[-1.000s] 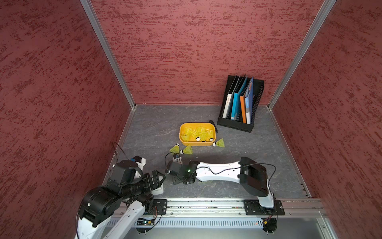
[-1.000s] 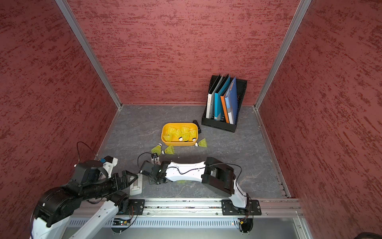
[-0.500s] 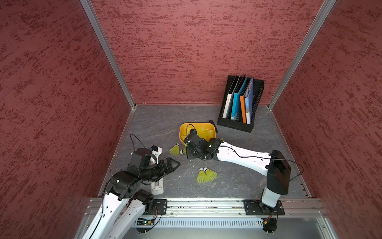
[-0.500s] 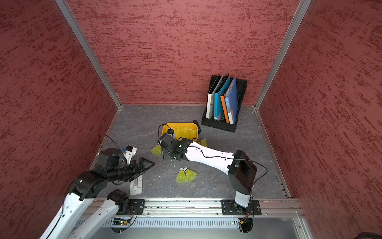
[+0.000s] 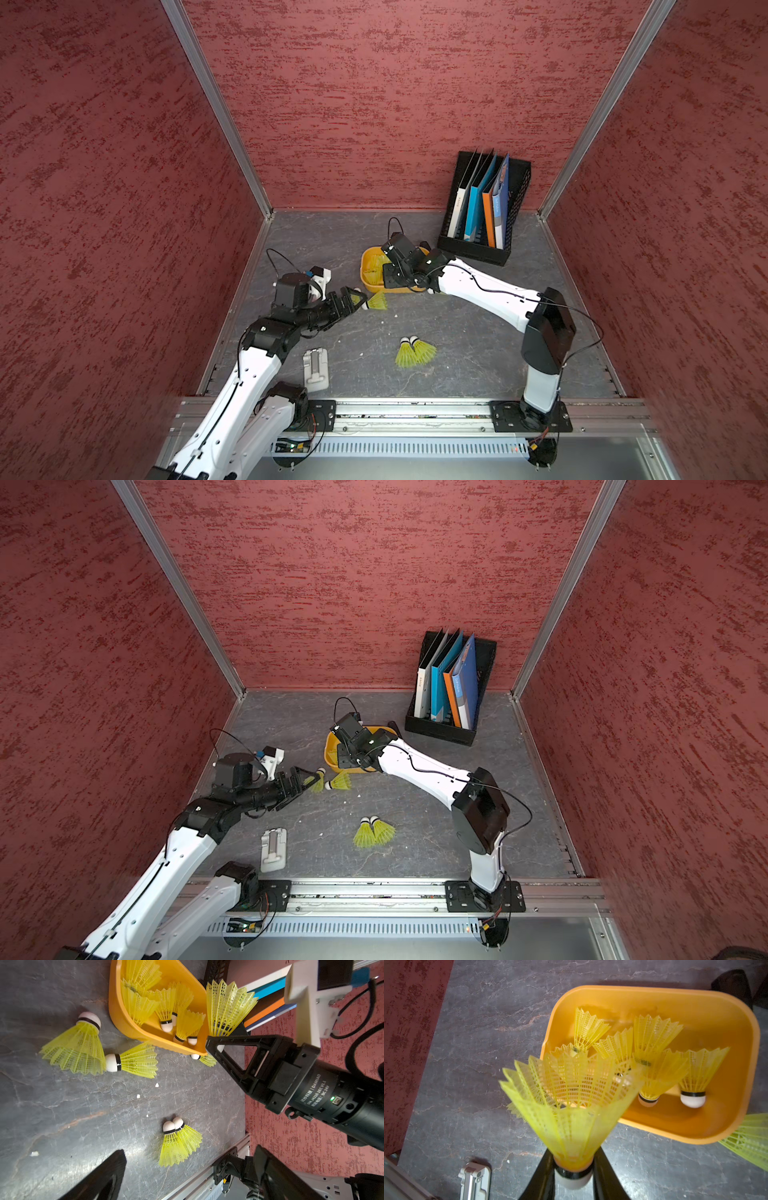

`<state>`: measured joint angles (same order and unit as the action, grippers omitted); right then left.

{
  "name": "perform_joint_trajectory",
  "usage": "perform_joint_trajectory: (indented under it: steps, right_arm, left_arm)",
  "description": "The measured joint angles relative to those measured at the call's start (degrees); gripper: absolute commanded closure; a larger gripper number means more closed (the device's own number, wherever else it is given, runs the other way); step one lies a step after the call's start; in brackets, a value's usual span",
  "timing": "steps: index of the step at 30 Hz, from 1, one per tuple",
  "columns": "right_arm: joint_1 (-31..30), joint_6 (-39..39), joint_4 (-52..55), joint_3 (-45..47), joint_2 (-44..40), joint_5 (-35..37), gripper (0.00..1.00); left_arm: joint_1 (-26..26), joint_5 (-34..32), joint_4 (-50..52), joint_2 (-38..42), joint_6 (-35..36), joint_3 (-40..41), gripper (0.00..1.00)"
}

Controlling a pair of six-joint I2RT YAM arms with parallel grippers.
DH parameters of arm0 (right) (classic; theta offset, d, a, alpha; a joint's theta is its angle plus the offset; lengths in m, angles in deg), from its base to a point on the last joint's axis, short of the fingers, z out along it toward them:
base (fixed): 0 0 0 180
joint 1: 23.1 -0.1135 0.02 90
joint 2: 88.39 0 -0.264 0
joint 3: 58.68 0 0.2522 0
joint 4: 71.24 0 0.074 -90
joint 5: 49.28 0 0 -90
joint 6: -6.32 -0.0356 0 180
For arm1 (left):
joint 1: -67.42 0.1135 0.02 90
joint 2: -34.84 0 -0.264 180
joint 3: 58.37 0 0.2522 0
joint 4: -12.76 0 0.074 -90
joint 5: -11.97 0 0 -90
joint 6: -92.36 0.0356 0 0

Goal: Put the shuttlecocks into the storage box
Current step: Place the shuttlecock in the storage box.

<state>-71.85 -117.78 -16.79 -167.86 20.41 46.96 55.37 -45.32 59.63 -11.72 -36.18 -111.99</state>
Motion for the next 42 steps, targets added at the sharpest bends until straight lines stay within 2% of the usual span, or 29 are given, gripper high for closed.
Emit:
perform_joint_trajectory:
  steps: [10,20,34,42]
  right_arm:
    - [2.49,2.38,0.37,-3.37,6.99,-0.92,0.71]
    - [3.82,3.15,0.33,-5.6,11.37,-2.23,0.71]
    - [4.35,2.97,0.33,-6.62,12.68,-3.61,0.69]
    - [4.74,2.05,0.37,-6.69,14.56,-4.11,0.68]
  left_arm:
    - [2.05,0.68,-7.19,-10.54,2.01,-1.01,0.0]
    - [2.03,0.57,-10.75,-20.22,3.41,-6.84,0.0]
    - [1.97,0.33,-11.34,-22.1,3.72,-7.78,0.0]
    - [1.38,0.22,-10.82,-24.61,6.54,-8.5,0.0]
